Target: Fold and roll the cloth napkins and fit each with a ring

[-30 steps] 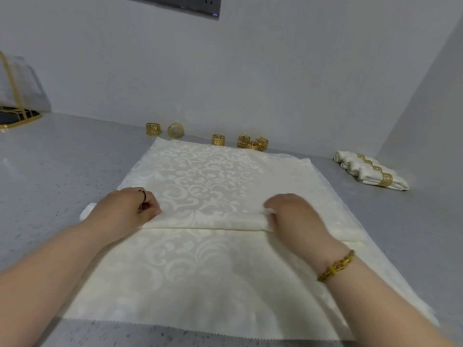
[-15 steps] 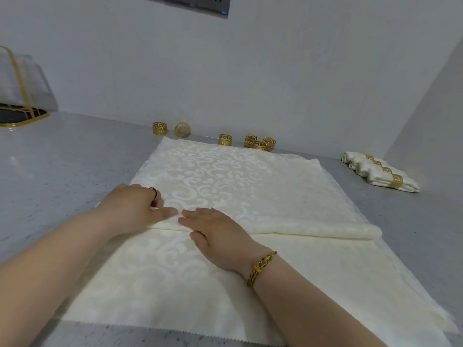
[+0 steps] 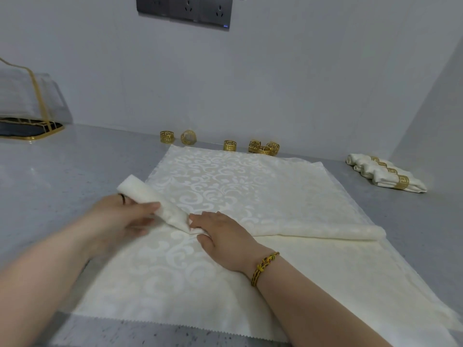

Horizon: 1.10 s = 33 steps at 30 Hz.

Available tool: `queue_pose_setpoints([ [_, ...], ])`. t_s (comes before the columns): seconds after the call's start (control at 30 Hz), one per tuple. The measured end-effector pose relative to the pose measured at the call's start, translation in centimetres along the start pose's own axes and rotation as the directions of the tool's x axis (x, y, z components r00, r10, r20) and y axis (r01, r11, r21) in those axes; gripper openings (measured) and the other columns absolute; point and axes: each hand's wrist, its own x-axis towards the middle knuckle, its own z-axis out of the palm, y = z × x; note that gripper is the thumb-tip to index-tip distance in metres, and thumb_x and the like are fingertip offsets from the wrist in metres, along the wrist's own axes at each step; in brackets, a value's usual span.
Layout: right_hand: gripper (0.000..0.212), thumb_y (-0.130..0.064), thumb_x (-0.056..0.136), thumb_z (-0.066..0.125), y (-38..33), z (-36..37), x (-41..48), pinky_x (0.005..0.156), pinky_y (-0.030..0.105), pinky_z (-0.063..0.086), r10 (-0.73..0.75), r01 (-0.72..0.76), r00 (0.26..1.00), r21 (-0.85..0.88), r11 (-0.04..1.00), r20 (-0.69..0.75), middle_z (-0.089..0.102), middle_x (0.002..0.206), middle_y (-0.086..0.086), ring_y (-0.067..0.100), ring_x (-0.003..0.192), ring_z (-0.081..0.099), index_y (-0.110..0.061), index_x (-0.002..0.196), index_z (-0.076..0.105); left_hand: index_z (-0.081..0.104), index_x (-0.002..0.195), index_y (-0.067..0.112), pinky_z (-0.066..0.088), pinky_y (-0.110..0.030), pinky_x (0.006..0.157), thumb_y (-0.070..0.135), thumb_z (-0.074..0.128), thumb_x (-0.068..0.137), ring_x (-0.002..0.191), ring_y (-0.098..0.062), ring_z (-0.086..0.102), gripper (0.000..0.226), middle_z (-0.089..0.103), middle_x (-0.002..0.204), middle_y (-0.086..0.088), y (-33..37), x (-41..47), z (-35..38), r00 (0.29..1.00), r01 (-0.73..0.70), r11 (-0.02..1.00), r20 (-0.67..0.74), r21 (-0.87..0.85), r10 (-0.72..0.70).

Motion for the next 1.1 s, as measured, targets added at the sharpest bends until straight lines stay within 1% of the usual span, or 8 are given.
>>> queue_pose_setpoints([
  [0.13, 0.039, -0.014, 0.096, 0.037, -0.4, -0.5, -0.2, 0.109, 0.02, 0.004, -0.014, 0.015, 1.0, -0.048, 0.999, 0.027, 0.032, 0.148, -0.001, 0.016, 0.138, 0.023, -0.013, 0.134, 0.042, 0.062, 0.072, 0.008, 0.047, -0.016, 0.044, 0.011, 0.066, 0.081, 0.062, -0.017, 0.057, 0.011, 0.062, 0.069, -0.009, -1.2, 0.2, 2.5, 0.988, -0.089, 0.962, -0.098, 0.257, 0.118],
  [0.23, 0.042, -0.022, 0.097, 0.036, -0.4, -0.8, -0.5, 0.113, 0.031, -0.006, 0.026, -0.011, 0.995, -0.166, 0.986, 0.093, 0.021, 0.152, -0.005, 0.016, 0.141, 0.012, -0.024, 0.138, 0.036, 0.06, 0.067, 0.004, 0.052, -0.03, 0.058, 0.013, 0.063, 0.082, 0.06, -0.026, 0.059, 0.018, 0.062, 0.061, -0.007, -0.7, 0.5, 2.8, 0.976, -0.098, 0.91, -0.138, 0.403, 0.166],
  [0.37, 0.05, -0.025, 0.097, 0.034, -0.1, -2.2, -1.7, 0.113, 0.034, -0.011, 0.052, -0.024, 0.993, -0.253, 0.967, 0.107, 0.012, 0.154, -0.003, 0.014, 0.142, 0.007, -0.025, 0.144, 0.019, 0.059, 0.063, 0.0, 0.052, -0.038, 0.07, 0.006, 0.06, 0.079, 0.062, -0.03, 0.06, 0.018, 0.063, 0.058, -0.005, -0.4, 0.7, 3.4, 0.962, -0.093, 0.901, -0.196, 0.424, 0.192],
  [0.53, 0.043, -0.022, 0.098, 0.03, 1.4, -3.0, -3.2, 0.114, 0.029, -0.007, 0.097, -0.078, 0.993, -0.24, 0.968, 0.068, 0.021, 0.152, -0.007, 0.011, 0.141, 0.012, -0.024, 0.141, 0.028, 0.062, 0.067, 0.001, 0.049, -0.038, 0.07, 0.014, 0.06, 0.081, 0.072, -0.033, 0.061, 0.019, 0.066, 0.071, -0.012, 0.0, 0.4, 4.2, 0.941, -0.128, 0.852, -0.209, 0.508, 0.266],
  [0.7, 0.042, -0.019, 0.097, 0.036, 2.4, -2.2, -3.1, 0.113, 0.025, 0.002, 0.12, -0.116, 0.991, -0.066, 0.991, 0.055, 0.026, 0.151, -0.006, 0.013, 0.14, 0.017, -0.022, 0.139, 0.035, 0.061, 0.078, 0.02, 0.037, -0.026, 0.062, 0.029, 0.06, 0.084, 0.079, -0.017, 0.057, 0.011, 0.058, 0.071, 0.007, 1.3, -0.3, 7.3, 0.876, -0.29, 0.724, -0.131, 0.626, 0.464],
  [0.83, 0.042, -0.018, 0.089, 0.041, 2.7, -1.8, -3.2, 0.104, 0.02, 0.012, 0.129, -0.128, 0.992, 0.102, 0.986, 0.004, 0.047, 0.135, 0.006, 0.019, 0.128, 0.035, -0.016, 0.131, 0.046, 0.066, 0.092, 0.023, 0.036, -0.025, 0.059, 0.032, 0.055, 0.087, 0.088, -0.019, 0.059, 0.015, 0.066, 0.086, 0.003, 1.9, -0.2, 10.3, 0.821, -0.354, 0.559, -0.038, 0.75, 0.57],
  [0.97, 0.046, -0.019, 0.078, 0.041, 3.1, -1.6, -3.5, 0.105, 0.022, 0.022, 0.17, -0.158, 0.985, 0.265, 0.951, -0.022, 0.055, 0.124, 0.003, 0.018, 0.119, 0.044, -0.014, 0.121, 0.056, 0.067, 0.096, 0.023, 0.036, -0.025, 0.064, 0.032, 0.053, 0.089, 0.091, -0.021, 0.06, 0.018, 0.068, 0.094, 0.001, 1.6, 0.2, 11.7, 0.802, -0.34, 0.524, -0.05, 0.781, 0.595],
  [1.1, 0.037, 0.004, 0.084, 0.04, 3.1, -2.7, -4.3, 0.079, -0.005, 0.033, 0.368, -0.224, 0.91, 0.52, 0.825, -0.193, 0.062, 0.118, 0.003, 0.011, 0.11, 0.053, -0.008, 0.109, 0.065, 0.066, 0.096, 0.025, 0.036, -0.025, 0.066, 0.032, 0.05, 0.089, 0.094, -0.02, 0.059, 0.019, 0.068, 0.096, 0.002, -0.1, 0.3, 11.6, 0.806, -0.297, 0.451, -0.032, 0.842, 0.59],
])
